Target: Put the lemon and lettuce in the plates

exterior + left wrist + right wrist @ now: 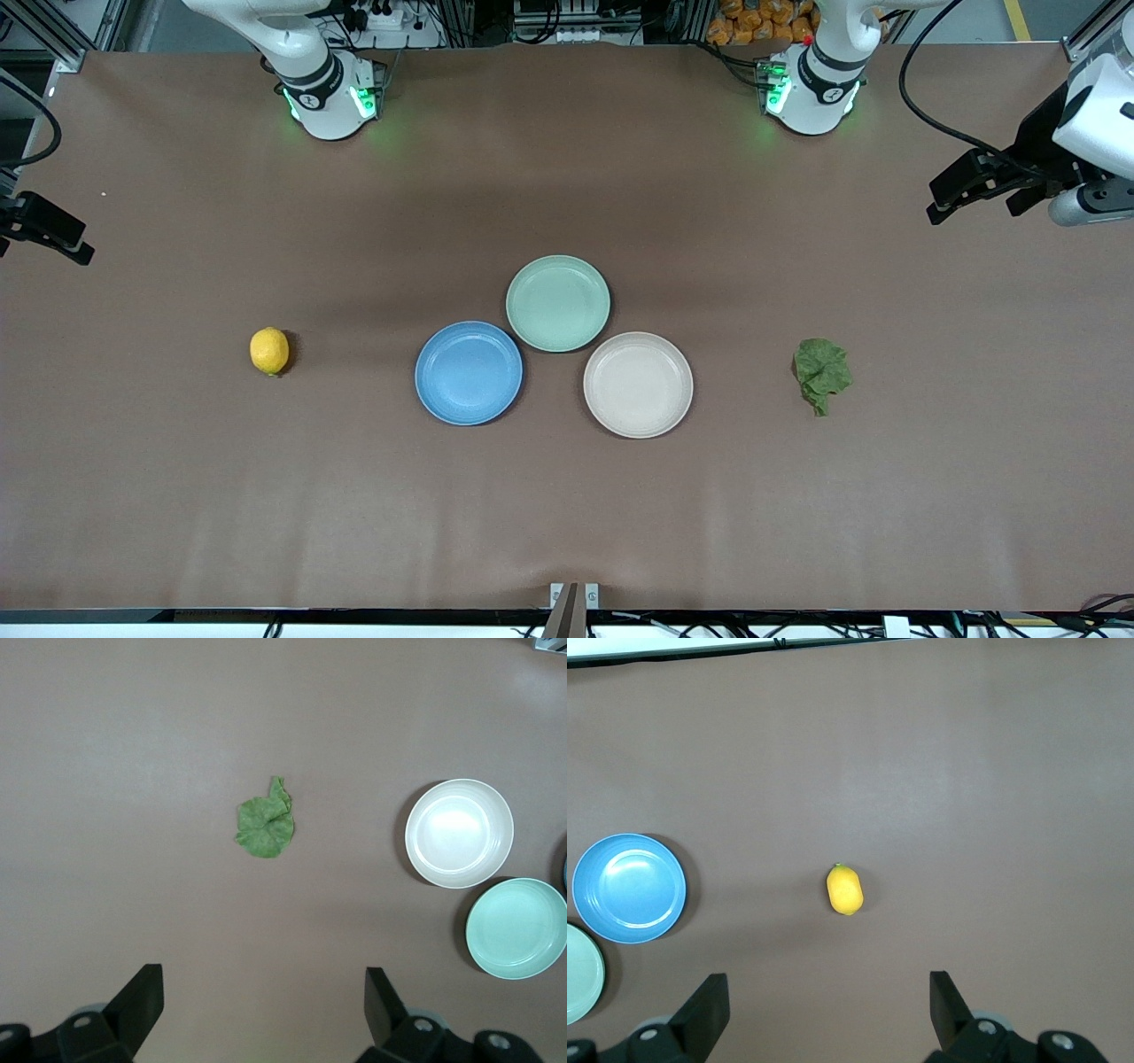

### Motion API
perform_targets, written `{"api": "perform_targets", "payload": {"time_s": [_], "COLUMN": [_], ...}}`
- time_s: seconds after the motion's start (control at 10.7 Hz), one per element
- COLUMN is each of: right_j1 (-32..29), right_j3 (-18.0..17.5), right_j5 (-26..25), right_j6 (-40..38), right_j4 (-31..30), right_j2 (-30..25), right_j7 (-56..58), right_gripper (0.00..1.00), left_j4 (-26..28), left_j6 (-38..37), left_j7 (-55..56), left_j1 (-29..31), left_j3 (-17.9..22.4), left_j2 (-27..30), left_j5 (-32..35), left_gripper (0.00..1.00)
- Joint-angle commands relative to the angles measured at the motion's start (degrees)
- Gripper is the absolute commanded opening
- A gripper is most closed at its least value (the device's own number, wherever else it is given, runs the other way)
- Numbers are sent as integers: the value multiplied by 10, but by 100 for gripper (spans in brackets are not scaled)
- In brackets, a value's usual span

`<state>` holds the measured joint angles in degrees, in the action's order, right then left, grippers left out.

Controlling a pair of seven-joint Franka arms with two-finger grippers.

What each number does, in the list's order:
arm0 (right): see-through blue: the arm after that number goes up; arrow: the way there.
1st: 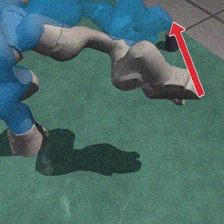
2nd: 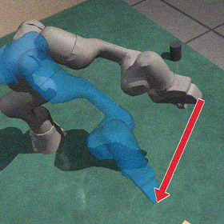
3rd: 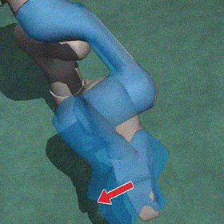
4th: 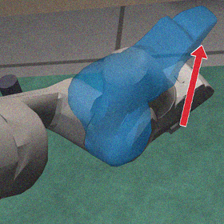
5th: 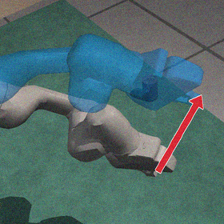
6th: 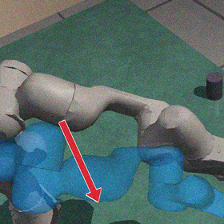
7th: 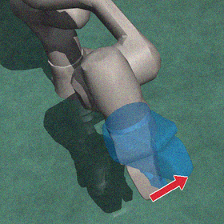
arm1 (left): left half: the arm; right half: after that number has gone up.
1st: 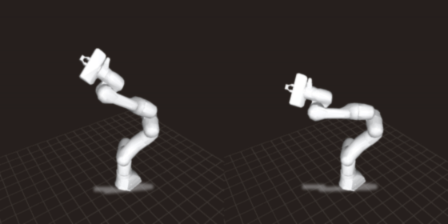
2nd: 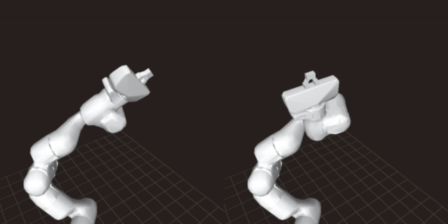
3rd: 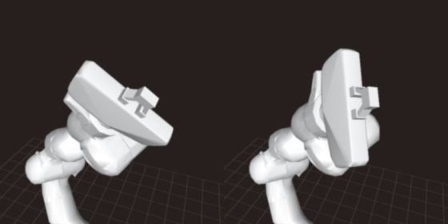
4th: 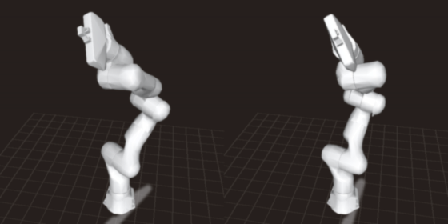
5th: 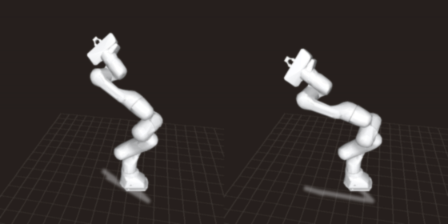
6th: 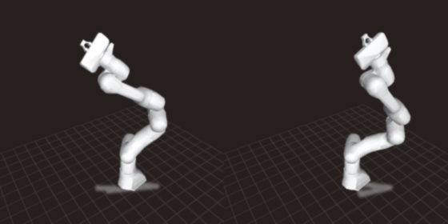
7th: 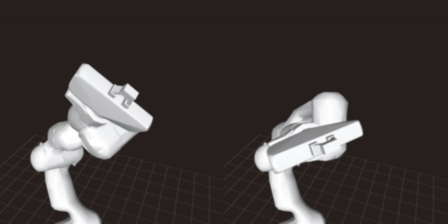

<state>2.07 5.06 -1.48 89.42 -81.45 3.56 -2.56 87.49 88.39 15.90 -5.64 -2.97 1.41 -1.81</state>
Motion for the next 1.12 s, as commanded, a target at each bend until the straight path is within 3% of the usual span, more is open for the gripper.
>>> {"api": "perform_targets", "payload": {"time_s": [0.0, 0.28, 0.65, 1.03], "right_j1": [-1, -1, -7, -9], "right_j3": [0, 0, 0, 0], "right_j5": [-5, -5, -5, -6], "right_j6": [-4, -3, 0, 20], "right_j4": [7, 7, 4, -25], "right_j2": [3, 5, 15, 19], "right_j7": [-6, -4, -3, -1], "right_gripper": [100, 100, 100, 100], "left_j4": [-6, -7, -7, -12], "left_j6": [-8, -2, 59, 86], "left_j7": [0, 2, -3, -5], "left_j1": [5, 5, 3, -14], "left_j3": [0, -1, -1, -5], "left_j2": [-13, -32, -85, -150], "left_j5": [-13, -14, -7, 46], "left_gripper": [100, 100, 100, 100]}}
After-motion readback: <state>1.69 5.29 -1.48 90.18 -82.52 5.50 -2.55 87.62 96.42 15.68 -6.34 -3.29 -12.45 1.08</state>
